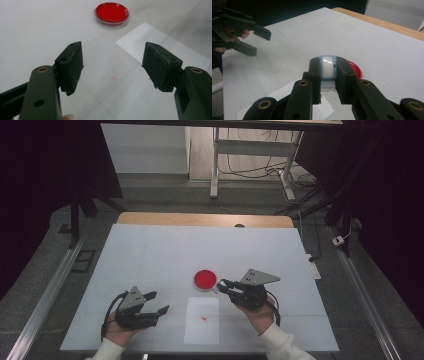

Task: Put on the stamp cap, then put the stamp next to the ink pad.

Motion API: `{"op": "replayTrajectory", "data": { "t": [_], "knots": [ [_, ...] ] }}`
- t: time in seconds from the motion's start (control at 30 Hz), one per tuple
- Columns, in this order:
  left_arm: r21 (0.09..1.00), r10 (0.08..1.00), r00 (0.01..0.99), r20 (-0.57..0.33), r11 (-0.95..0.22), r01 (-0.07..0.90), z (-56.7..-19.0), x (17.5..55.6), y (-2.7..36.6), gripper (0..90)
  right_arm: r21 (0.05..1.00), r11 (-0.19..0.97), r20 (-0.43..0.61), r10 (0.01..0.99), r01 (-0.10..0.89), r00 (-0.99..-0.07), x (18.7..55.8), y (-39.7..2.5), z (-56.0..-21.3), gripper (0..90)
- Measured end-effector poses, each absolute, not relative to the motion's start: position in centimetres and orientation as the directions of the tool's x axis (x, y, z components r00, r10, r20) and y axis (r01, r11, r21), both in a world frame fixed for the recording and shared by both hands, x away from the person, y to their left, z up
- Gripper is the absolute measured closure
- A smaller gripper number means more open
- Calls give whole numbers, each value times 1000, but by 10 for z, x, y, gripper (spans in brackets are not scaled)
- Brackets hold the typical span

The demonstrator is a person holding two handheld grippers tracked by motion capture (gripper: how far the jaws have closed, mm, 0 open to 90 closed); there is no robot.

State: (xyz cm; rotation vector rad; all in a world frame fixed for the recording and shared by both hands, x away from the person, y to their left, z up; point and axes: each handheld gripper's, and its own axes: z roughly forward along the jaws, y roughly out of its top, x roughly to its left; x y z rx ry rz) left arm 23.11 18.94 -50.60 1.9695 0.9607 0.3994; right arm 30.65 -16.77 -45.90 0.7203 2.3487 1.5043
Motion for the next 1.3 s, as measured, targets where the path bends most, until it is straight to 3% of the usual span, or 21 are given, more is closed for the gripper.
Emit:
{"op": "replayTrajectory", "data": {
  "t": [0.67,1.3],
  "knots": [
    [812,776,623,-98,-300,500,-511,228,206,330,899,357,7,568,254,-823,319,-174,-456,752],
    [804,787,609,-100,-297,515,-514,230,206,329,854,423,-31,622,302,-783,354,-172,-468,751]
  ]
}}
